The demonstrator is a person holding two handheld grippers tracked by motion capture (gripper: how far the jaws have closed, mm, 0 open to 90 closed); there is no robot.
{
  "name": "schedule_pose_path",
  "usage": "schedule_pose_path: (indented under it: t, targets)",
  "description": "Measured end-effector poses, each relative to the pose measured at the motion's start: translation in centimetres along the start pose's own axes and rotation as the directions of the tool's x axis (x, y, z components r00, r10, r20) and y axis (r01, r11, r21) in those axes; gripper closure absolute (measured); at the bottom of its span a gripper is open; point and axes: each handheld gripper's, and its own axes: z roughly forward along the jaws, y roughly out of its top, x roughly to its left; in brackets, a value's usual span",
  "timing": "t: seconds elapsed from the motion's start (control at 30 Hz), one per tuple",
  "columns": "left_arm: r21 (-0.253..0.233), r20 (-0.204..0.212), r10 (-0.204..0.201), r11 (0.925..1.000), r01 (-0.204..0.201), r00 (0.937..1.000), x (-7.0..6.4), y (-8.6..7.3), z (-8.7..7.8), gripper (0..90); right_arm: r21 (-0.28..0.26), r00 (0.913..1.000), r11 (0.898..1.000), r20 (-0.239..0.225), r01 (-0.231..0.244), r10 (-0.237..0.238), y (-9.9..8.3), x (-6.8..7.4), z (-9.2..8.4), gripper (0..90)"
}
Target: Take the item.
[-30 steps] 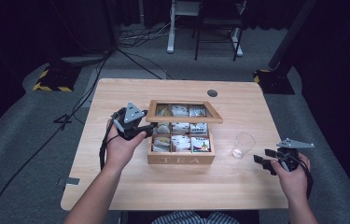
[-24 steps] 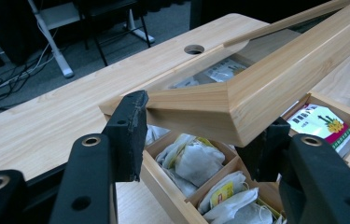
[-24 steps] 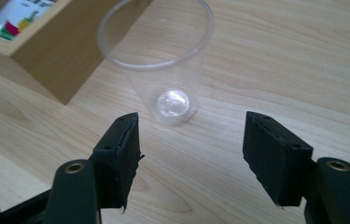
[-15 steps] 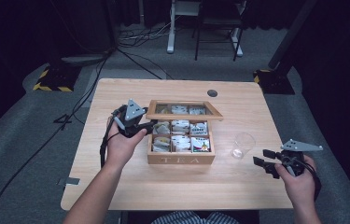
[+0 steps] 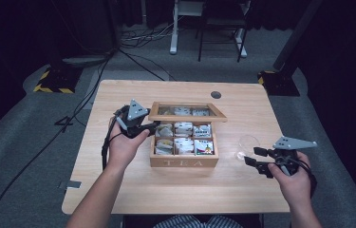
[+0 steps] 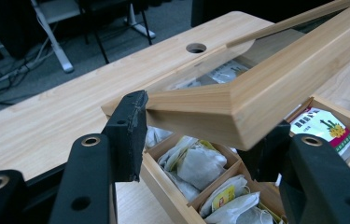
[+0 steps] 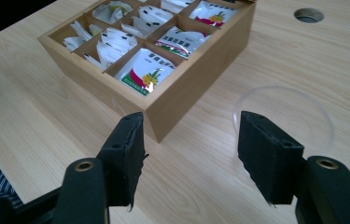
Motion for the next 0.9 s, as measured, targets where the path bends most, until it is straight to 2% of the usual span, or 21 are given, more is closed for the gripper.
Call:
schedule_pose_path:
  t: [0.07,0.17,0.27,0.43,0.47,0.53,0.7,0.83,0.9]
  targets:
    - [-0.007,-0.011,-0.003,1.0,0.003,0.9999,-0.1,-0.1,0.2,48.0,0.005,0.9996,1.0,-0.021,0.016,-0.016,0.9,0.4,1.4,39.6]
    - [-0.009,-0.024,0.008,0.9999,-0.008,0.9997,-0.2,-0.1,0.2,48.3,0.001,0.9992,1.0,-0.03,0.027,-0.027,1.4,0.8,2.0,38.5]
    - [-0.018,-0.03,0.008,0.9998,-0.009,0.9995,-0.2,0.0,0.2,48.5,-0.02,0.9974,0.998,-0.04,0.059,-0.06,2.5,1.9,3.6,34.7]
    - [-0.024,-0.019,0.007,0.9997,-0.007,0.9998,0.0,0.0,0.3,48.0,-0.023,0.9946,0.997,-0.076,0.069,-0.071,3.3,3.5,6.1,32.3]
    - [-0.024,-0.019,0.007,0.9997,-0.007,0.9998,0.0,0.0,0.3,48.0,-0.023,0.9946,0.997,-0.076,0.069,-0.071,3.3,3.5,6.1,32.3]
    - [-0.023,-0.02,0.012,0.9997,-0.012,0.9997,0.0,0.1,0.3,48.0,-0.025,0.9934,0.997,-0.088,0.072,-0.074,3.9,4.5,7.7,30.0]
    - [-0.026,-0.026,0.018,0.9995,-0.019,0.9995,0.0,0.3,0.5,47.9,-0.033,0.99,0.996,-0.115,0.079,-0.082,4.7,5.5,9.7,25.2]
    - [-0.026,-0.023,0.02,0.9994,-0.021,0.9995,0.1,0.3,0.5,47.7,-0.031,0.9909,0.997,-0.114,0.069,-0.072,5.5,6.3,10.9,25.8]
    - [-0.028,-0.021,0.02,0.9994,-0.021,0.9996,0.1,0.2,0.5,47.7,-0.029,0.9901,0.996,-0.107,0.089,-0.092,6.1,7.0,12.2,27.7]
